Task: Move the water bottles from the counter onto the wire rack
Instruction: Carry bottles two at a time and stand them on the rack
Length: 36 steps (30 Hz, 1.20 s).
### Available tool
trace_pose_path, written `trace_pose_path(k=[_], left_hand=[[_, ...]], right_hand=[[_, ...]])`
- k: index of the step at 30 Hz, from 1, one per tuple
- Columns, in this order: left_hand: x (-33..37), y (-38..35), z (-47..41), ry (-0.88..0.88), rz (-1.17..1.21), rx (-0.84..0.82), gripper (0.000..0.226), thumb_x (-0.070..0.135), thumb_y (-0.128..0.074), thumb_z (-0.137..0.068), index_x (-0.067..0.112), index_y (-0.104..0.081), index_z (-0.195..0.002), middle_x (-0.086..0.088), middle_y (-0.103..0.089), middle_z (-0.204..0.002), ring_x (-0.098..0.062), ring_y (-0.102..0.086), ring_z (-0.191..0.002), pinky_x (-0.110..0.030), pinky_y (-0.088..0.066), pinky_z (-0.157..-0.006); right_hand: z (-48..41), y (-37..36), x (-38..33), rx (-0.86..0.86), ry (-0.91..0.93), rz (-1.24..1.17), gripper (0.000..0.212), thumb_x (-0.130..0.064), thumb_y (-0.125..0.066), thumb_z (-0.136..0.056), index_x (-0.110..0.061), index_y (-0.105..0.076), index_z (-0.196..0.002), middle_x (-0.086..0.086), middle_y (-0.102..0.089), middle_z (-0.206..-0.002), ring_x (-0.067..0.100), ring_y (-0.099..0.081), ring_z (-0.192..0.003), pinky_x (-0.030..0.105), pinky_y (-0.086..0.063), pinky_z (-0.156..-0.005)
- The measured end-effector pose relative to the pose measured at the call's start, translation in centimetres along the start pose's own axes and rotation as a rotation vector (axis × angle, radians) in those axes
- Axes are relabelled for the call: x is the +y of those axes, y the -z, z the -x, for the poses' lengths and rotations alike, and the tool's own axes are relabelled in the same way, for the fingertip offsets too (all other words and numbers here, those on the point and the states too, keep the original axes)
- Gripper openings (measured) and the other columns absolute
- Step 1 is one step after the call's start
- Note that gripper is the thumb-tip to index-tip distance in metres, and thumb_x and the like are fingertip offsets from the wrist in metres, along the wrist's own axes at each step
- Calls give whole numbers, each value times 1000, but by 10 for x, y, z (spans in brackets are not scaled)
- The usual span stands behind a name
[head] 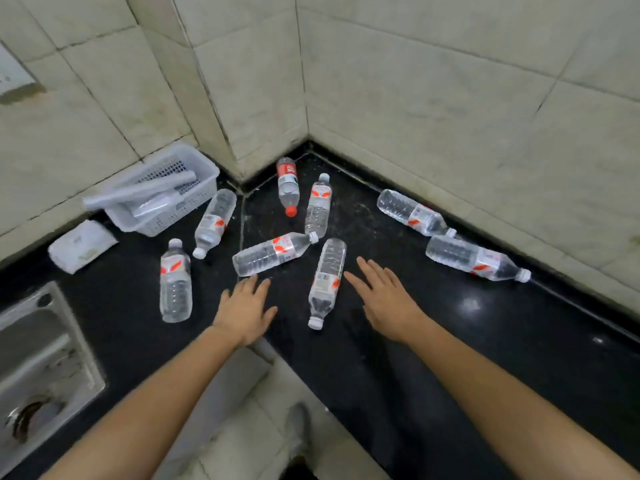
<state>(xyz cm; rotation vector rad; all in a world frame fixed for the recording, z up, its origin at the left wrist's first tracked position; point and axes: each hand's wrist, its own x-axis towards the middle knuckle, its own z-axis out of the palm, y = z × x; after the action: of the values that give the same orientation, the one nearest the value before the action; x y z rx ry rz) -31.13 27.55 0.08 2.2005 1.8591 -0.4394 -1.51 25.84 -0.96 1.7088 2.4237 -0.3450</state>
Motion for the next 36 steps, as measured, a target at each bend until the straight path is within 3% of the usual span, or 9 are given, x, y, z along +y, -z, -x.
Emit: trace_pose_path(k=[6,11,15,19,22,26,29,32,36], left_hand=[[-52,4,-100,-128,66,26,74,44,-56,-95,16,-24,-156,-16,-24,-163,-35,-25,-149,-56,-30,-115],[-71,-13,-154,-206,133,-21,80,53,-57,-94,30,-18,-159,-11,-19,-166,-36,-21,-151,-60,-25,-117],[-70,-29,-165,-213,113,16,72,46,-57,-96,27,-25,-158,-18,-35,-157,-48,-43,-131,-64,-37,-102],[-73,-33,-168,-243,65,67,69,36,-64,-94,15,-35,-153,-28,-50,-137,-52,-51,-112,-66,-43,-90],[-73,-29,-170,-263,57,37,79,40,-69,-89,10,-33,-152,-29,-56,-128,-50,-53,-108,-61,-47,-87],[-59,-26,-163,-197,180,-68,102,47,-72,-84,3,-15,-156,-26,-46,-143,-46,-44,-126,-58,-43,-100],[-44,-32,-146,-156,279,-138,110,53,-71,-83,9,-3,-158,-21,-40,-149,-42,-39,-134,-54,-40,-105],[-30,-42,-124,-124,298,-149,109,56,-69,-83,11,-4,-158,-19,-40,-149,-41,-42,-133,-53,-41,-104],[-16,-50,-105,-88,317,-137,108,56,-69,-84,10,-4,-157,-20,-40,-148,-41,-43,-132,-53,-42,-104]], right_hand=[[-77,-9,-47,-205,39,195,107,-2,-68,-86,-22,6,-162,14,17,-168,35,9,-156,49,-8,-126],[-112,-22,-77,-328,119,375,94,-14,-66,-92,-24,-4,-162,13,8,-170,39,14,-155,57,-2,-125],[-112,-20,-71,-355,139,345,69,-17,-55,-100,-25,-22,-160,6,-20,-167,31,1,-157,52,-5,-125],[-108,-16,-66,-321,41,298,70,-23,-59,-98,-27,-24,-158,2,-28,-163,32,-17,-152,47,-23,-120],[-104,-17,-70,-274,-112,253,71,-32,-59,-97,-25,-23,-159,5,-41,-150,32,-36,-137,45,-30,-114],[-91,-23,-68,-266,-394,-24,80,-56,-56,-95,-22,-22,-159,11,-40,-147,33,-40,-133,48,-30,-114],[-68,-30,-53,-326,-657,-424,95,-67,-62,-87,-25,-18,-160,16,-32,-152,37,-42,-137,48,-38,-112],[-29,-41,-40,-363,-805,-733,100,-65,-78,-73,-24,-34,-153,12,-39,-145,33,-44,-137,40,-41,-110],[18,-60,-47,-256,-890,-865,84,-54,-85,-69,-26,-50,-139,6,-52,-131,22,-48,-131,32,-43,-105]])
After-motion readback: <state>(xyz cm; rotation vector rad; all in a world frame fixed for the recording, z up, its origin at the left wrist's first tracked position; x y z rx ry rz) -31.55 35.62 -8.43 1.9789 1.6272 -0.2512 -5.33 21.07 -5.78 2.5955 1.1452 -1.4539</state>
